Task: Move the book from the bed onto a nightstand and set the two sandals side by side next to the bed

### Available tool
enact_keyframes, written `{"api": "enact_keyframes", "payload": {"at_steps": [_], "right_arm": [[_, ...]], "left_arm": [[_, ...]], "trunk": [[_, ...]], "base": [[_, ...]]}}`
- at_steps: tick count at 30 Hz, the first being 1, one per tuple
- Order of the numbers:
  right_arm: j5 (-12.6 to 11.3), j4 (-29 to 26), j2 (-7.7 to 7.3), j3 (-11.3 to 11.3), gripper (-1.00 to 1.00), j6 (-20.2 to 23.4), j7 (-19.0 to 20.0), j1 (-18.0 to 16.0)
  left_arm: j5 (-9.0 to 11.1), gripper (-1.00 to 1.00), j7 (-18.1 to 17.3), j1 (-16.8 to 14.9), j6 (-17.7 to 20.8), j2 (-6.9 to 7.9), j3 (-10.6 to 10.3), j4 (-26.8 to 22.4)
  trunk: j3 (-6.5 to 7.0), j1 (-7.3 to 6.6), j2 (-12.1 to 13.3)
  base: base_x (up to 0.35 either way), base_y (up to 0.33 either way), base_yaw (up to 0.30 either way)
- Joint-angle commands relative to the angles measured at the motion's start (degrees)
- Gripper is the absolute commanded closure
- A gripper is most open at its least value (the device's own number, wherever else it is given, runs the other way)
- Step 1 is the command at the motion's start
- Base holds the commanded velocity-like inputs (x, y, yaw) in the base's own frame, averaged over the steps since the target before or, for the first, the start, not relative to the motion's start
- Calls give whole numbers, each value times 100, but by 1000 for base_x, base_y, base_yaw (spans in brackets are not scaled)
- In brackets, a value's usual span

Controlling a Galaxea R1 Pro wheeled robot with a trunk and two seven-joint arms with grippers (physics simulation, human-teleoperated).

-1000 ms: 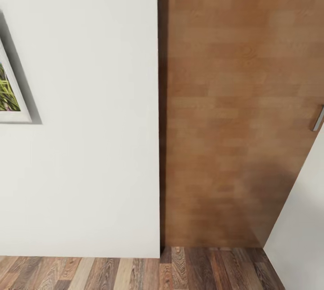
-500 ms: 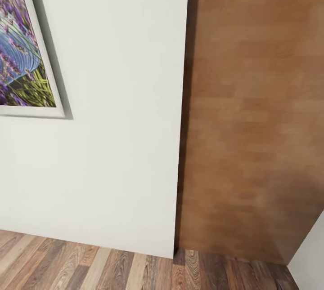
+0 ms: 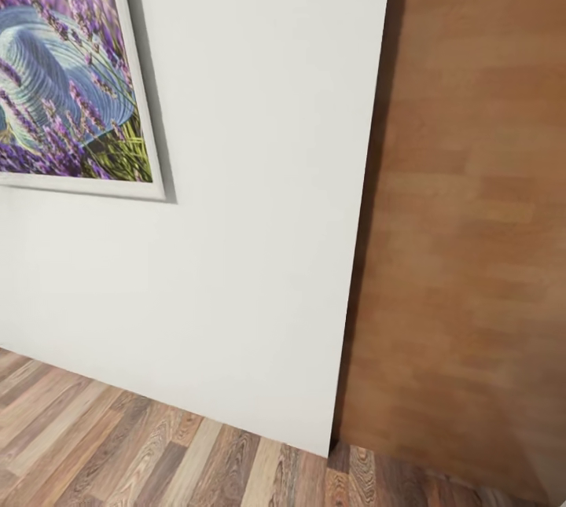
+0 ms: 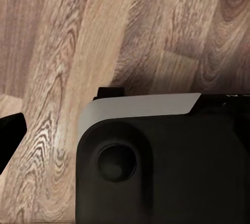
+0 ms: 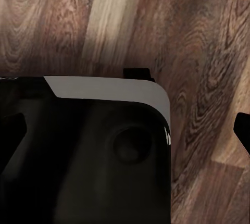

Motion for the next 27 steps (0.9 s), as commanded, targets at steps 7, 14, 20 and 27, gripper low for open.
{"api": "enact_keyframes", "payload": {"at_steps": [7,14,20,27], "right_arm": [[-4,2,-1,-3,-100,-17,6,-1],[-5,4,-1,-2,-100,-17,6,-1],[-1,0,-1,-2,-100,-17,6,-1],[-3,5,-1,-2,-100,-17,6,-1]], "left_arm": [[4,-100,0,0,-13,-7,0,-3],[4,-100,0,0,-12,-8,0,-3],[4,-100,0,0,-10,-8,0,-3],[3,-100,0,0,-10,-8,0,-5]], "trunk": [[-5,0,-3],[-5,0,-3],[-5,0,-3],[-5,0,-3]], "base": [[0,0,293],[0,0,293],[0,0,293],[0,0,293]]}}
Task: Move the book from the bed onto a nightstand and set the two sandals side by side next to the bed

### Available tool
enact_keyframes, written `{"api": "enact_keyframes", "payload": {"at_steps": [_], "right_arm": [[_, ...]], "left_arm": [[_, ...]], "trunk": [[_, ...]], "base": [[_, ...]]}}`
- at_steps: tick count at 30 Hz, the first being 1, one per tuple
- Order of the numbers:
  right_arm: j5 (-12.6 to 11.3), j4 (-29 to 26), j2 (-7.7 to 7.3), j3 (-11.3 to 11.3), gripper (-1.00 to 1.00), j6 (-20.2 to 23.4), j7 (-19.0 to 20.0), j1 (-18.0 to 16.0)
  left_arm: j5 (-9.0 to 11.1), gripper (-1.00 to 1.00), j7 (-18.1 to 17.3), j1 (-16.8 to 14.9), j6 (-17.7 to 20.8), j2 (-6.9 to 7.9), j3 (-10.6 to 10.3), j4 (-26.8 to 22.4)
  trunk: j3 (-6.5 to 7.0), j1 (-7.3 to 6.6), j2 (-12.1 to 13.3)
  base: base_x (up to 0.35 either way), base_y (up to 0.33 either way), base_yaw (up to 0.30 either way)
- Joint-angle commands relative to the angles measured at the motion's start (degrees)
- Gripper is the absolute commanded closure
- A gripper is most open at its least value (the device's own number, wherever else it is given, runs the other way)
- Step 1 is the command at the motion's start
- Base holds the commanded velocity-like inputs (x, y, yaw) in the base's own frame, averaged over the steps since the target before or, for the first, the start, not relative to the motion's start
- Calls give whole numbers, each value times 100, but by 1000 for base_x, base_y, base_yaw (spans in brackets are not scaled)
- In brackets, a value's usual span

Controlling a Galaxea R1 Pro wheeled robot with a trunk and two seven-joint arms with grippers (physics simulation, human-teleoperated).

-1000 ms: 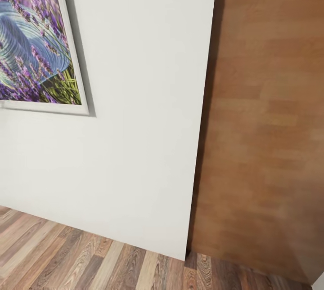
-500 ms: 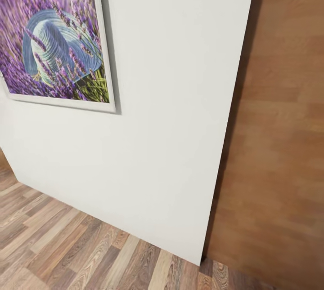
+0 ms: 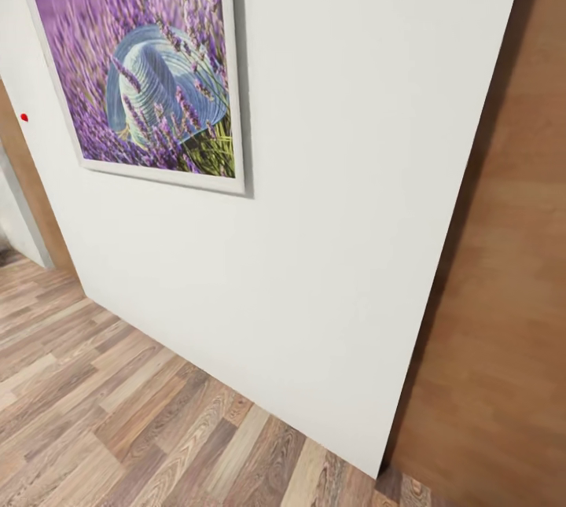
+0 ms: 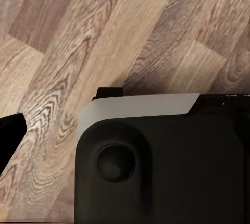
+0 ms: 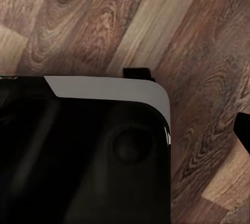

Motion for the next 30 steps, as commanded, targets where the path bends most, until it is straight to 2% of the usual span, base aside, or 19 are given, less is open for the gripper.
{"api": "enact_keyframes", "payload": {"at_steps": [1,22,30], "right_arm": [[-3,0,-1,-5,-100,-17,6,-1],[-1,-1,-1,-5,-100,-17,6,-1],[-1,-1,-1,-5,-100,-17,6,-1]], "left_arm": [[4,-100,0,0,-11,-1,1,-3],[-4,-100,0,0,-11,3,1,-22],[-4,-100,7,0,3,19,9,-582]], "trunk": [[-5,0,-3],[-5,0,-3],[-5,0,-3]], "base": [[0,0,293],[0,0,293],[0,0,293]]}}
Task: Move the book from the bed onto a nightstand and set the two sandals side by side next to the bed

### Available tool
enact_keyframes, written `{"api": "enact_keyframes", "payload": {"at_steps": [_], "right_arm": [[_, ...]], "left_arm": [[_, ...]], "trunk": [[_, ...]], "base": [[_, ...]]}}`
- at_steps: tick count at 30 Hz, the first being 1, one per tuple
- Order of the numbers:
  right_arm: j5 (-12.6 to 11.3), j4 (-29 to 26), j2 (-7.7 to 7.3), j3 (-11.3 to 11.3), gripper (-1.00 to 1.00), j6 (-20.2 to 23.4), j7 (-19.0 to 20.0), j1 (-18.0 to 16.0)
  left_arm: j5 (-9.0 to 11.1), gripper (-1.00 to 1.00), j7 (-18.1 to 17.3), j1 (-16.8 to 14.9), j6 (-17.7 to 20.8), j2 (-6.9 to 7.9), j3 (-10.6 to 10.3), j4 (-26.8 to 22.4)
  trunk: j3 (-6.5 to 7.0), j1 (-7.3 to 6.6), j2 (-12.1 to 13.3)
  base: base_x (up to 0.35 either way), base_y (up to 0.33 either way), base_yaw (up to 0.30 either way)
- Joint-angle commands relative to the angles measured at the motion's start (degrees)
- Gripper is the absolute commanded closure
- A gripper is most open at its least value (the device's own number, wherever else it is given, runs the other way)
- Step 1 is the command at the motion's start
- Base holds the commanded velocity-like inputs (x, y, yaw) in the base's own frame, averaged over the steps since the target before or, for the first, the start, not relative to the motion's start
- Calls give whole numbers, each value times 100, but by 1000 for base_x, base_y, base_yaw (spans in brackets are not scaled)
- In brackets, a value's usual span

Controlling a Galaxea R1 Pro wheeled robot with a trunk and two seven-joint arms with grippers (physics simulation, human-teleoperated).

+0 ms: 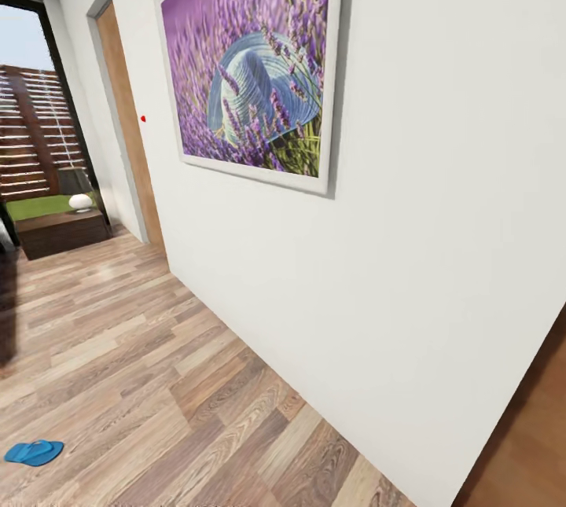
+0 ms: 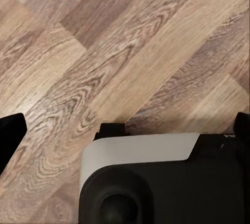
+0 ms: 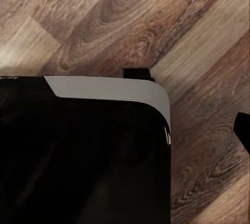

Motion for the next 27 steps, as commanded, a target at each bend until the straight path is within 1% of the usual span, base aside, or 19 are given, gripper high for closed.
{"api": "enact_keyframes", "payload": {"at_steps": [1,7,11,16,17,22,24,26,27], "right_arm": [[-3,2,-1,-5,-100,-17,6,-1],[-3,-2,-1,-5,-100,-17,6,-1],[-2,-3,-1,-5,-100,-17,6,-1],[-2,-3,-1,-6,-100,-17,6,-1],[-2,-3,-1,-9,-100,-17,6,-1],[-2,-40,-7,-12,-100,-17,6,-1],[-6,-200,-12,-14,-100,-17,8,-1],[-4,-523,-11,-14,-100,-11,8,-1],[-2,-794,-10,-14,-100,9,7,-1]], "left_arm": [[3,-100,1,1,-10,-1,2,-55],[5,-100,5,1,-13,-15,2,-459],[5,-100,4,1,-24,-18,-2,-557],[0,-100,-5,-5,-23,-46,-5,-975],[-2,-100,-8,-6,-21,-56,-6,-1177],[-15,-100,-13,-7,-17,-80,-9,-1688],[-31,-100,-12,-11,-12,-103,-15,-1932],[-49,-100,-9,-14,-2,-125,-19,-2162],[-70,-100,-7,-15,4,-132,-24,-2267]], "trunk": [[-5,0,-3],[-5,0,-3],[-5,0,-3],[-5,0,-3],[-5,0,-3],[-5,0,-3],[-5,0,-3],[-5,0,-3],[-5,0,-3]], "base": [[0,0,293],[0,0,293],[0,0,293],[0,0,293],[0,0,293],[0,0,293],[0,0,293],[0,0,293],[0,0,293]]}}
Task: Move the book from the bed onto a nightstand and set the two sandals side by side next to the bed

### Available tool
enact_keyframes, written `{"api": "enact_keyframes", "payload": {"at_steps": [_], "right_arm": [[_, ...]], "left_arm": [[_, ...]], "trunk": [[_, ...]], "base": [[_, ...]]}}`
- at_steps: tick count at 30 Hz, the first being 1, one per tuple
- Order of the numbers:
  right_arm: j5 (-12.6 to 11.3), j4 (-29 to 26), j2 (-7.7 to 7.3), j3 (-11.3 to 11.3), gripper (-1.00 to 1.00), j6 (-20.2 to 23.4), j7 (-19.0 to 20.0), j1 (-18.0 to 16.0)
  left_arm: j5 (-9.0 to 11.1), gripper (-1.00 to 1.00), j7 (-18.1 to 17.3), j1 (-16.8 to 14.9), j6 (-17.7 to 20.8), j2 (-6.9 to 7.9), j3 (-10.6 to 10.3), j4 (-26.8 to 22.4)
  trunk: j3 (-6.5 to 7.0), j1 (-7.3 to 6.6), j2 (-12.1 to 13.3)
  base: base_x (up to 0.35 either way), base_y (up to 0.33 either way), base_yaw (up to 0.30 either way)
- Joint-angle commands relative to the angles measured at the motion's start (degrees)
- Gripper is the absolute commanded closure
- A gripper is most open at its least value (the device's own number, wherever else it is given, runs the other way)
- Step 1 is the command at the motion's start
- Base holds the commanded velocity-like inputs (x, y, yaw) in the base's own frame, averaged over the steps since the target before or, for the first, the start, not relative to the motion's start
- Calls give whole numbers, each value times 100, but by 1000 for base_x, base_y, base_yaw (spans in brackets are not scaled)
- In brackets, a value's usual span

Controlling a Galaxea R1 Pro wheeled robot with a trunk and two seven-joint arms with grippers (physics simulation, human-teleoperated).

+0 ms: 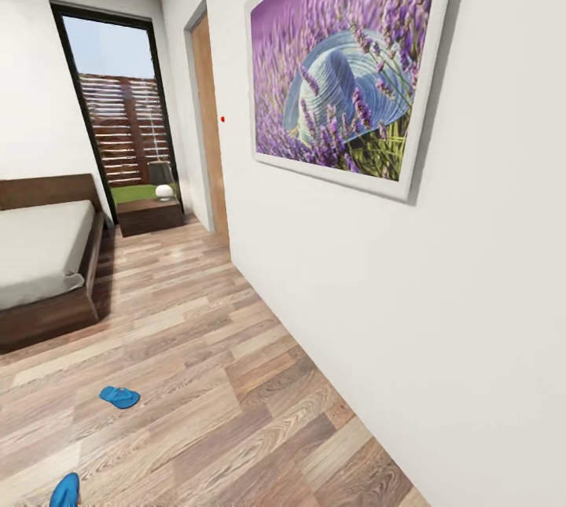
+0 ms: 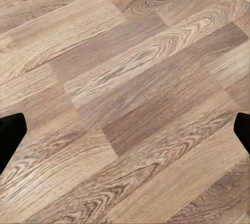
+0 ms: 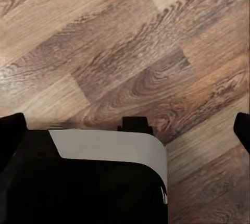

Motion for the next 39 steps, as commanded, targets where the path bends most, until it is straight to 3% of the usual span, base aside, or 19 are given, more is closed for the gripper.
{"api": "enact_keyframes", "payload": {"at_steps": [1,2,4,10,16,24,39], "right_arm": [[-4,-307,-2,-6,-100,15,5,1],[-8,-763,-5,-6,-100,66,5,1],[-11,-1125,-6,-6,-100,118,7,1],[-22,-1471,1,-6,-100,165,13,1],[-30,-1414,-5,-7,-100,98,13,1],[-30,-1361,1,-3,-100,82,13,1],[-23,-1348,1,2,-100,46,5,1]], "left_arm": [[-38,-100,2,-2,-8,-5,-5,-70],[-115,-100,-1,-2,-3,1,-11,-115],[-180,-100,-4,-2,-1,14,-12,-127],[-250,-100,-5,-3,-1,40,-9,62],[-427,-100,10,-3,-20,48,-1,485],[-487,-100,17,-3,-31,49,0,554],[-484,-100,27,-3,-41,49,9,560]], "trunk": [[-6,0,-3],[-6,0,-3],[-6,0,-3],[-6,0,-3],[-6,0,-3],[-6,0,-3],[-6,0,-3]], "base": [[0,0,293],[0,0,293],[0,0,293],[0,0,293],[0,0,290],[0,0,242],[34,0,29]]}}
